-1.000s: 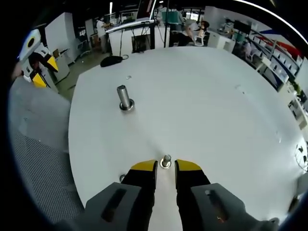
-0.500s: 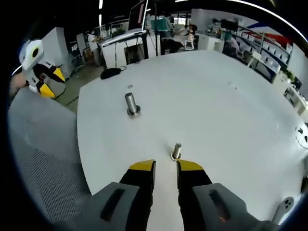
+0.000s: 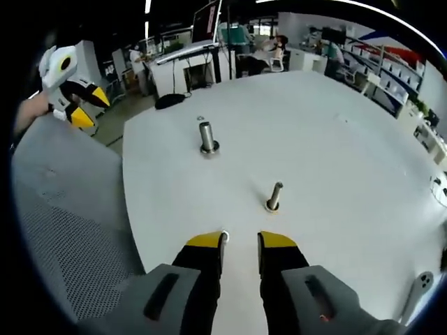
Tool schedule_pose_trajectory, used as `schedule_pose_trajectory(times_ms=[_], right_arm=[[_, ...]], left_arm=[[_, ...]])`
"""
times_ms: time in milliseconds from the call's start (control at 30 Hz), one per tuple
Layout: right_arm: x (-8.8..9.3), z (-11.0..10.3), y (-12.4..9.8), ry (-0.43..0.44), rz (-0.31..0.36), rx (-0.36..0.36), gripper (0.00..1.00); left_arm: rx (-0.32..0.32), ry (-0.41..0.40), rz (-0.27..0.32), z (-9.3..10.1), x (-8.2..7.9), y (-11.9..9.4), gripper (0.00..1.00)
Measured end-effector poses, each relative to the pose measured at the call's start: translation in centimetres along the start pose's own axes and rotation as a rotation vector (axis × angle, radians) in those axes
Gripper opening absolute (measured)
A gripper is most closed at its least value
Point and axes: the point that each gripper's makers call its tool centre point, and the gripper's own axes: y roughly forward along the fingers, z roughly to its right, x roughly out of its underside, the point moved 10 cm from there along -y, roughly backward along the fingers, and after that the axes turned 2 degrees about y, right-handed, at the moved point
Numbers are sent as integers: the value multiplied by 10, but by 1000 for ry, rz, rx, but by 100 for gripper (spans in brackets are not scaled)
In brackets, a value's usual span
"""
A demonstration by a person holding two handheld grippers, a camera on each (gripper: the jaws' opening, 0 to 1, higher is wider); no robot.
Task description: Place the washer onto the threaded stud by aligning its center hole with the stud, sliding it down to the base, and recovering from edge contact or off-axis alignment until the washer reaches the visible bottom stop.
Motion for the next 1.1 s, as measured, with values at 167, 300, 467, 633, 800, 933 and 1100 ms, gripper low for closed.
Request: schedule_pose_trajectory(times_ms=[167, 300, 467, 633, 800, 933, 1100], right_arm=[[5, -8, 13, -42, -54, -25, 22], [6, -9, 23, -64, -93, -41, 23], [2, -10, 31, -96, -122, -56, 23], [3, -12, 40, -126, -160, -77, 23], [5, -12, 48, -150, -194, -82, 23], [6, -13, 52, -154, -214, -85, 23], [4, -12, 54, -184, -218, -79, 21]], left_arm=[[-8, -2, -4, 0, 1, 0, 24], [-12, -8, -3, -2, 1, 0, 24], [-12, -1, -8, -1, 1, 0, 24], [-15, -18, 1, -3, 1, -1, 24], [-12, -11, -7, -2, 2, 0, 24], [-11, -18, -1, -3, 1, 0, 24], [-5, -15, 0, -1, 1, 0, 24]])
